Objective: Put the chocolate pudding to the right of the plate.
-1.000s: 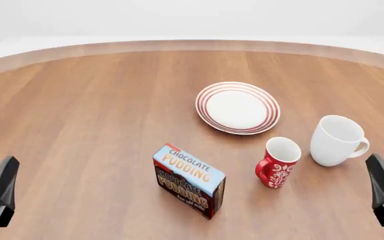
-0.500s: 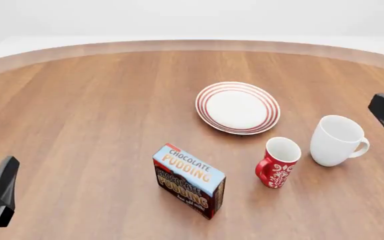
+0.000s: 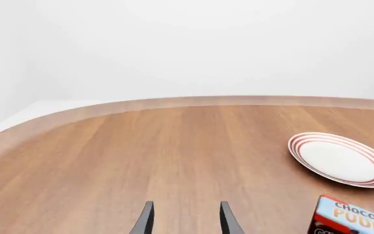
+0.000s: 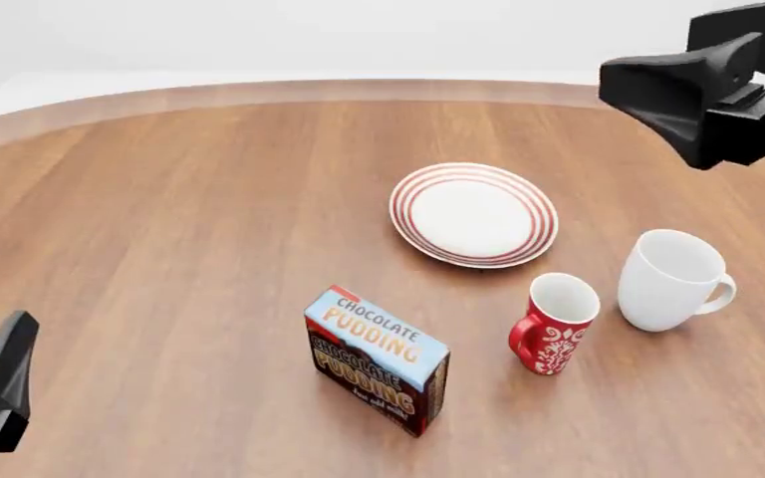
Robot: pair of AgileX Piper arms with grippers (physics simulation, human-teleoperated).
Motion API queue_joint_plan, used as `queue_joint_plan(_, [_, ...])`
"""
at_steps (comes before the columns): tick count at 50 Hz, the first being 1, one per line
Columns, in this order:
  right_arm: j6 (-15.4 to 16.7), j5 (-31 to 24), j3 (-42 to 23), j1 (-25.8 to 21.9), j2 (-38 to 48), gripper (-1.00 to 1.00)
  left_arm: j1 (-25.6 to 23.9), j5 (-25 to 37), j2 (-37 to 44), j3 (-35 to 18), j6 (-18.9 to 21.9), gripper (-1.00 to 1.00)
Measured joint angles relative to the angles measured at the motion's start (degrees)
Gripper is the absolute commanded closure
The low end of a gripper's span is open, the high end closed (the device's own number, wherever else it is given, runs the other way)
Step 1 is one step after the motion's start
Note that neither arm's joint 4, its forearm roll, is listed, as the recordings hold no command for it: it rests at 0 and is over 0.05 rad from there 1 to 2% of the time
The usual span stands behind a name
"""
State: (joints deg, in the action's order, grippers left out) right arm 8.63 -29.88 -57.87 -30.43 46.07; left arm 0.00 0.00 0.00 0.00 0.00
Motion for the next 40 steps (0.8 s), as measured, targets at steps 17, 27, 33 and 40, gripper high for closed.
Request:
queue_joint_plan(17, [2.36, -3.46, -9.17, -5.42, 13.54, -1.0, 0.0, 0.0, 0.0, 0.0, 0.0, -1.0])
queue_joint_plan(27, [2.11, -3.81, -11.31, -9.27, 18.62, -1.0, 0.0, 0.0, 0.0, 0.0, 0.0, -1.0])
queue_joint_plan(33, [0.78, -3.43, -10.48, -11.45, 20.43, -1.0, 0.0, 0.0, 0.0, 0.0, 0.0, -1.0])
queue_joint_plan(40, [-0.77, -2.97, -9.41, -13.44, 21.8, -1.0, 0.0, 0.0, 0.0, 0.0, 0.0, -1.0])
